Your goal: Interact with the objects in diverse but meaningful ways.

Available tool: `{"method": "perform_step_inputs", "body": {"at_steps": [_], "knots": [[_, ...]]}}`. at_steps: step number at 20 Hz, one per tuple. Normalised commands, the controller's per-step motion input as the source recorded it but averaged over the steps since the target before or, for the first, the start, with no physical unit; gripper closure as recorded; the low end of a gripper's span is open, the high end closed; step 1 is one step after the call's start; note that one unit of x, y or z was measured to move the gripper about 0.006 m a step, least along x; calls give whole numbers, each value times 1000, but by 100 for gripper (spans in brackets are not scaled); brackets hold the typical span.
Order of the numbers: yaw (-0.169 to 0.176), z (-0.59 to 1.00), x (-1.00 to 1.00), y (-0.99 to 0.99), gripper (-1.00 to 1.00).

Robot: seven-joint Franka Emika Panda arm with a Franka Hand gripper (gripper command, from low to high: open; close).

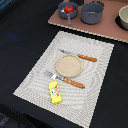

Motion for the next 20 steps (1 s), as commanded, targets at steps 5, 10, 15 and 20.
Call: {"method": "perform_step_inputs", "body": {"at_steps": [5,10,15,20], "knots": [[1,-126,50,-173,100],[0,-84,-107,-397,100],[0,-141,-166,-260,100],[3,-212,-197,-179,100]]}}
